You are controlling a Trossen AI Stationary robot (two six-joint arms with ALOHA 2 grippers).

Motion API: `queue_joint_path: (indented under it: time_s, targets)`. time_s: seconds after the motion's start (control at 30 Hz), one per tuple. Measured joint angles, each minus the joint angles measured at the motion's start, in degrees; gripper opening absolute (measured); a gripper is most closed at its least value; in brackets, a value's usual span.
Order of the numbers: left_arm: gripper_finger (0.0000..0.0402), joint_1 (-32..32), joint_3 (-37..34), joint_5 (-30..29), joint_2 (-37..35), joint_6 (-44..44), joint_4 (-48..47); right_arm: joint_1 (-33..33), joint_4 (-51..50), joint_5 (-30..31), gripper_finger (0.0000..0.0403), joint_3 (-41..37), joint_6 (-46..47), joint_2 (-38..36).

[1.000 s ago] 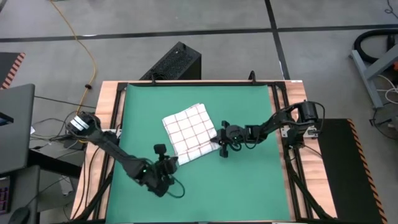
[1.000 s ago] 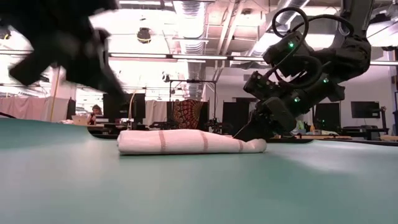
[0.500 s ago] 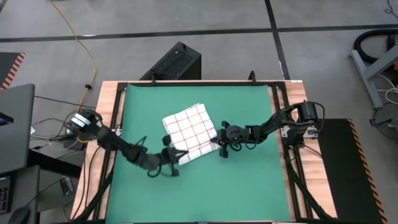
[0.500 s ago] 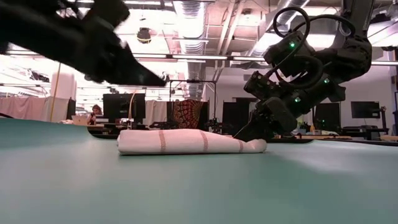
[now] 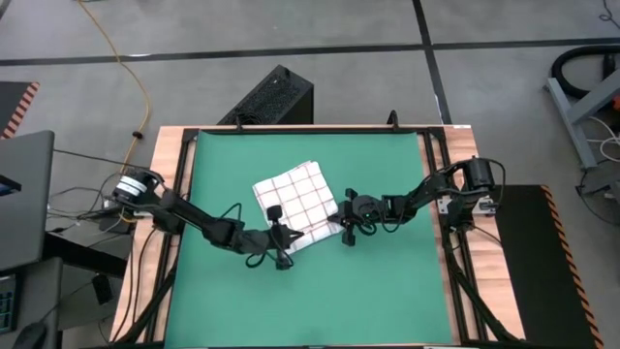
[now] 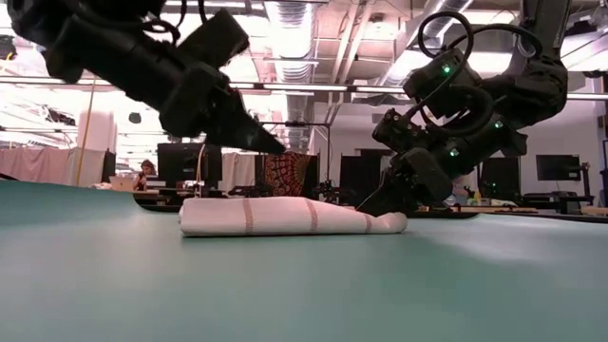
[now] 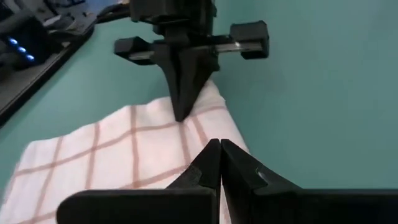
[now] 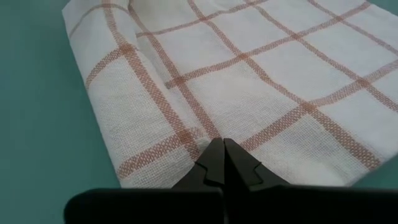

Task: Roll towel into tight, uniform cylinder
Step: Roll the kitchen towel on the table

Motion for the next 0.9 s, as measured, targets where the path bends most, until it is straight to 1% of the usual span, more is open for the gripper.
queue_joint_path:
  time_s: [0.1,0.17,0.37,0.5,0.67,0.77,0.9]
  targets:
    - [0.0,0.0,0.2,1.6,4.3,0.8,4.2,-0.1,0.2,-0.1,0.0015,0.0,0.1,0.0]
    - [0.0,0.0,0.6,0.9,6.8,1.7,6.0,-0.4,0.7,-0.2,0.0015,0.0,0.1,0.0]
    - [0.0,0.7,4.0,2.2,13.0,1.6,7.1,-0.4,0.7,-0.3,0.0015,0.0,0.1,0.0]
    - [0.0,0.9,4.8,-1.1,16.1,-0.9,6.0,-0.4,0.5,-0.3,0.0015,0.0,0.1,0.0]
    - [0.0,0.8,4.7,-3.6,16.0,-4.2,3.6,-0.4,0.2,-0.3,0.0015,0.1,0.8,0.0]
    - [0.0,0.3,4.8,-4.1,15.7,-6.4,0.1,-0.4,-0.2,0.2,0.0015,0.1,3.0,0.0]
    - [0.0,-0.1,4.9,-4.3,15.6,-10.4,-7.6,-0.3,-0.2,1.1,0.0015,0.1,5.7,0.0]
